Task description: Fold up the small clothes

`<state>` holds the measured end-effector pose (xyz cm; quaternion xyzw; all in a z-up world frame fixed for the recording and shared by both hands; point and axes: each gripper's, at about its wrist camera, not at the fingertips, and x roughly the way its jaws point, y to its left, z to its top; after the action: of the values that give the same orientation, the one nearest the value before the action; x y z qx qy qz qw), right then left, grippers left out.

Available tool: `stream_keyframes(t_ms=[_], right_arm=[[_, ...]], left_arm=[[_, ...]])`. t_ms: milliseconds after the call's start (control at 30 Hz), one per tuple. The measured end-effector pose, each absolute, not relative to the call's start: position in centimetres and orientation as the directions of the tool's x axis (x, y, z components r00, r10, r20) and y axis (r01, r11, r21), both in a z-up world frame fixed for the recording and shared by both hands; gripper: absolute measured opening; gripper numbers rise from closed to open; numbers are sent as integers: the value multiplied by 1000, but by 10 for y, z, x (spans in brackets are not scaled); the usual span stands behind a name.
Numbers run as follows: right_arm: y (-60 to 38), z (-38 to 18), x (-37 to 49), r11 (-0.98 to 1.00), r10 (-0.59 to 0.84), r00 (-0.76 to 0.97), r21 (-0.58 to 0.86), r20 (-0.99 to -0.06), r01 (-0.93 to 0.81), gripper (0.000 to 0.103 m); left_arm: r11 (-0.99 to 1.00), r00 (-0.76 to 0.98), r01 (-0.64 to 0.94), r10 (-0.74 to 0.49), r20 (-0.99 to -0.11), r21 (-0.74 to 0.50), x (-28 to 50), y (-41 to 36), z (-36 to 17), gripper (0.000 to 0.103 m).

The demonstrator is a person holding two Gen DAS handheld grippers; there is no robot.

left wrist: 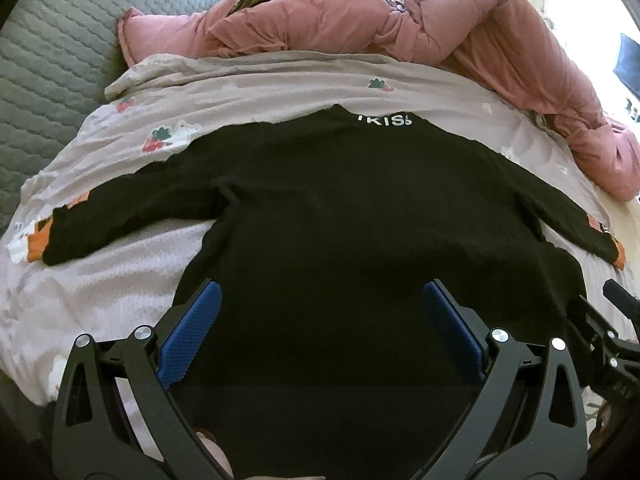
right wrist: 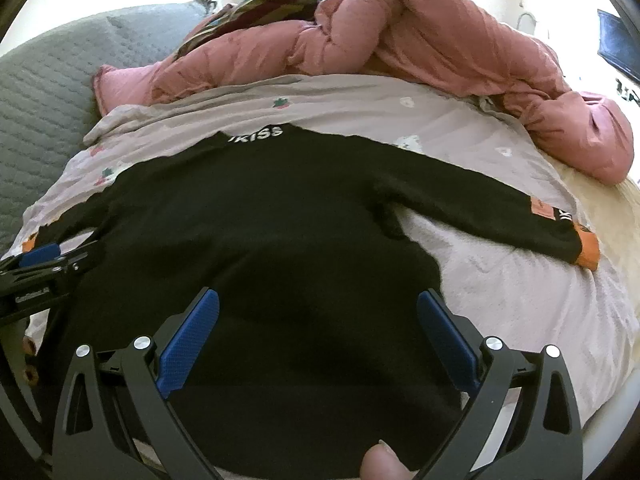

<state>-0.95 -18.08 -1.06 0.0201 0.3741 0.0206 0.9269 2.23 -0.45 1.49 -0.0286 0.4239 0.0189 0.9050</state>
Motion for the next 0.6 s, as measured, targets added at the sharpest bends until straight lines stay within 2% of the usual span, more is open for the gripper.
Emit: stream_keyframes(t_ms=[600], right_arm=[[-252, -2, 23, 990, -39, 738, 74, -674, 120, 99]], left_arm=[[998, 642, -58, 35, -766, -3, 63, -23, 35, 95]])
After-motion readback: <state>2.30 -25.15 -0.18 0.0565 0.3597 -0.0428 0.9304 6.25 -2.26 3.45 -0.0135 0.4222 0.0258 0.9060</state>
